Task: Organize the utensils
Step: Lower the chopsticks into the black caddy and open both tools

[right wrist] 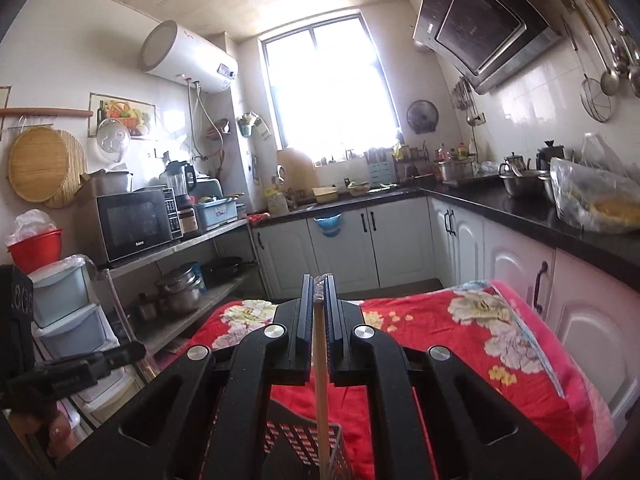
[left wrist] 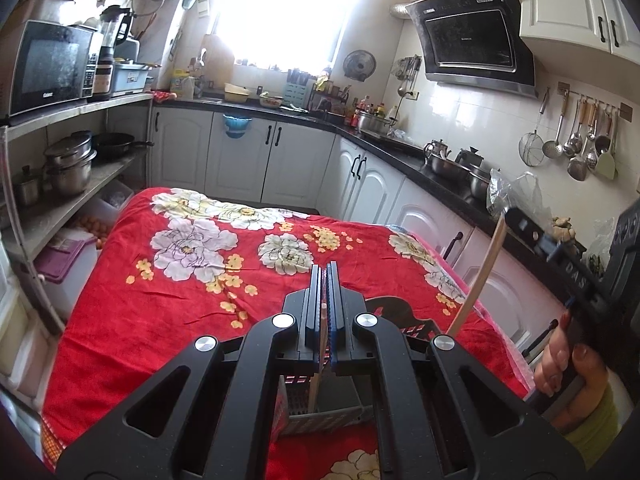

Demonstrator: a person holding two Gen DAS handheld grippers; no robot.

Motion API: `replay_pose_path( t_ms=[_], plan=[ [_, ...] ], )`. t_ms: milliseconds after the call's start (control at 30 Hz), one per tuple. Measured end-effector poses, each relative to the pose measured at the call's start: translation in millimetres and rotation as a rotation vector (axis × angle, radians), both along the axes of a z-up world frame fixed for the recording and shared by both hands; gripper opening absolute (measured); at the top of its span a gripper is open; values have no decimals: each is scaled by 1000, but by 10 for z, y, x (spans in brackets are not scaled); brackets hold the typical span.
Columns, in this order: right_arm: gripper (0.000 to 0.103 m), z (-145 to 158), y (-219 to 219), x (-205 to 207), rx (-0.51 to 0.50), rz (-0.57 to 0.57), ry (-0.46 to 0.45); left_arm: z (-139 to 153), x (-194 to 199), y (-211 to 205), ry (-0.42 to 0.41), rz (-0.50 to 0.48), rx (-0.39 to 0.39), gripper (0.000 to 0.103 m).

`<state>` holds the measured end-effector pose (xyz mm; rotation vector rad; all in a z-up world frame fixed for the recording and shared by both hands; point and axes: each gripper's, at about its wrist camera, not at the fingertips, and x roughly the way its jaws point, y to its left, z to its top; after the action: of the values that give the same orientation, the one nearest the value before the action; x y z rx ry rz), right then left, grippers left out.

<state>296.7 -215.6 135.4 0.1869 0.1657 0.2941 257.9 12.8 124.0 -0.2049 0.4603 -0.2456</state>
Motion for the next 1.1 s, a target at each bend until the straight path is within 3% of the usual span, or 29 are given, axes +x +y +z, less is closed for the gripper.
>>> replay_pose_path(
  t_ms=[800,1100],
  plan=[
    [6,-309,-95,-353,70,-1,146,-120,-233,212,14,1,-93,1],
    [16,-397,-72,-409,60,-11,199,-183,-278,259,34,-1,-101,17]
  ],
)
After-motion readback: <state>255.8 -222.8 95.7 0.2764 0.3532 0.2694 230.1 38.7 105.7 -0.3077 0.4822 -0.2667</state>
